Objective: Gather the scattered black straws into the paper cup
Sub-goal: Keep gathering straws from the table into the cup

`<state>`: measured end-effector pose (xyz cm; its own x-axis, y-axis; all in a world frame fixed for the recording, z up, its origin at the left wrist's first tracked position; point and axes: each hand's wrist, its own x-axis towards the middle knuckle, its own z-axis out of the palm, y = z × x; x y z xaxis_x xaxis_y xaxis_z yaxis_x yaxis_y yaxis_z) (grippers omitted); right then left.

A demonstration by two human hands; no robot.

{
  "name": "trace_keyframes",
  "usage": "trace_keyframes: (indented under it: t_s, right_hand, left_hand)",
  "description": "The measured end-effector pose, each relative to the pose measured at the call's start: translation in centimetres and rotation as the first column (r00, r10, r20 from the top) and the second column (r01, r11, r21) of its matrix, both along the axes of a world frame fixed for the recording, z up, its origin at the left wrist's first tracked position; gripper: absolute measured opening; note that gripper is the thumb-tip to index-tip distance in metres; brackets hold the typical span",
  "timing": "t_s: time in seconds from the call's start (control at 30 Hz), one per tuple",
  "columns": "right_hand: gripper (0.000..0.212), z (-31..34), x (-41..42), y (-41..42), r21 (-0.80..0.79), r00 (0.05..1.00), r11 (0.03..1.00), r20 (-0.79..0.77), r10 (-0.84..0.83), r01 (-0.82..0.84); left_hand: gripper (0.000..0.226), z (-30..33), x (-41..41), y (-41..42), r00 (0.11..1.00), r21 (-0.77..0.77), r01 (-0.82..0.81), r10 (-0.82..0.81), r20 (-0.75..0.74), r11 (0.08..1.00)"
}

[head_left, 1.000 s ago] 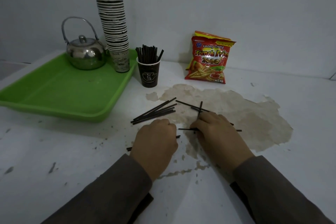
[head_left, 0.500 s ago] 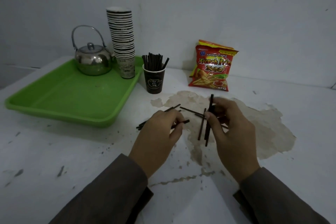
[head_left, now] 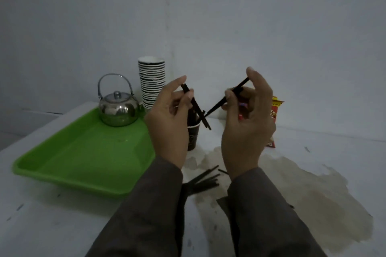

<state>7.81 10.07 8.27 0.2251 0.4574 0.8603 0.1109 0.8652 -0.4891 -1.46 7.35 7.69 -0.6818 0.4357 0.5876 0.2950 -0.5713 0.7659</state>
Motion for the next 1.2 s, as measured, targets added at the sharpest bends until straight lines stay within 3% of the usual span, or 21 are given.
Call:
trace_keyframes:
  t_s: [0.17,0.6,0.77,1.0,1.1,1.2]
  right_hand:
    - [0.043,-0.3,-2.8,2.1,0.001,0.996,1.0,-0.085,0.001,-0.001]
    - [0.041,-5.0,-4.4,5.5,-0.264,0.978,0.964,0.207,0.035,0.022]
    - [0.023,-5.7,-4.5,6.2,-0.269,0.897,0.961,0.438,0.066,0.061]
    - [0.032,-3.0,-3.3,6.0,-0.381,0.714,0.924,0.659,0.236,0.046]
    - [0.033,-1.0,-1.6,5.0,-0.374,0.753,0.927,0.613,0.239,0.01]
    - [0.028,0.1,0.2,3.8,-0.336,0.814,0.942,0.543,0.206,-0.015]
  left_hand:
    - [0.027,-0.6,-2.5,1.9,0.991,0.066,-0.132,0.13,0.033,0.989]
    - [0.025,-5.0,-3.9,4.1,0.99,-0.076,-0.141,0.141,-0.009,0.987]
    - [0.024,-6.8,-4.2,4.2,0.974,-0.261,-0.18,0.135,-0.18,0.948]
    - [0.044,-6.2,-5.1,4.9,0.847,-0.434,-0.306,0.034,-0.531,0.848]
    - [0.053,-4.7,-5.1,4.3,0.811,-0.409,-0.365,0.07,-0.581,0.836]
    - [0.05,-2.9,-4.0,2.9,0.851,-0.351,-0.307,0.09,-0.517,0.885]
